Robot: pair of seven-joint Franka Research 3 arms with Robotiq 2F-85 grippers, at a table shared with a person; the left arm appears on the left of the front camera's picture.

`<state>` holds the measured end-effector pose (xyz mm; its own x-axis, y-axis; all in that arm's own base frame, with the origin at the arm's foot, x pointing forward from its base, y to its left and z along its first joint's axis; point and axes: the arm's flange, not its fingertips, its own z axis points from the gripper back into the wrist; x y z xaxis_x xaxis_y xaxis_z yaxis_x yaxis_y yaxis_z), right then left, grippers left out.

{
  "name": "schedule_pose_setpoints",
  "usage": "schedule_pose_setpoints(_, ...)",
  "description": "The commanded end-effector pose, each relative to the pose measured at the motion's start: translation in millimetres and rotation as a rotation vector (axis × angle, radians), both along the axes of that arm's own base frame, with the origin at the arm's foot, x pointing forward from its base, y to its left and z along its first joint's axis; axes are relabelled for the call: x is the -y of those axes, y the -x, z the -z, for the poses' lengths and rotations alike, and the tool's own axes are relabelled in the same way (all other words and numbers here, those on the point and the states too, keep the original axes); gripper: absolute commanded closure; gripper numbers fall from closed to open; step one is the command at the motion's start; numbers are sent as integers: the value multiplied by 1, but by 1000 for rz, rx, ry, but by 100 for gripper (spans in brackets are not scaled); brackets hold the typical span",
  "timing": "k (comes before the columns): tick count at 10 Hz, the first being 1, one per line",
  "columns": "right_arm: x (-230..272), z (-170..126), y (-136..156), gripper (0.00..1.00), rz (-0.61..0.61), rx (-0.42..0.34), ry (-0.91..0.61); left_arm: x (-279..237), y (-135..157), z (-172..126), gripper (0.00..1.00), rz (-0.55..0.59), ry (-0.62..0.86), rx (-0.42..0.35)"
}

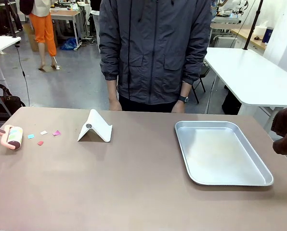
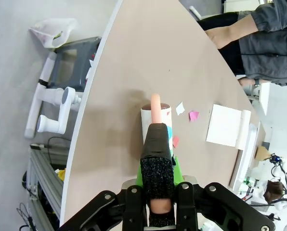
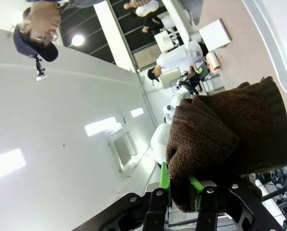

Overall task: Clean the surface of the table.
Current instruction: Clean the area not pointed to by the person.

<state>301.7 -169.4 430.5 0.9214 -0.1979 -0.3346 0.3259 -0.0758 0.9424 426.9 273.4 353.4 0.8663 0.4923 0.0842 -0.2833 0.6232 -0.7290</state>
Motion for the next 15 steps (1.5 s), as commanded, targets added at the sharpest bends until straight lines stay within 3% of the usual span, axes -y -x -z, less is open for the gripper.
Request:
schedule_pose_setpoints(1,-1,-6,3,90,-6,-17,-9,8,4,0,78,-12,-9,53)
schedule_pose_setpoints(6,-1,-6,3,90,-6,-17,-9,21,-1,4,78,-13,-24,54)
schedule_pose_setpoints(11,-1,-6,3,90,-6,-17,-9,47,-21,16,78,-9,-56,-16)
schedule_pose_setpoints(15,-1,-6,3,90,-6,-17,-9,92,-34,26,78,60,-77,-46)
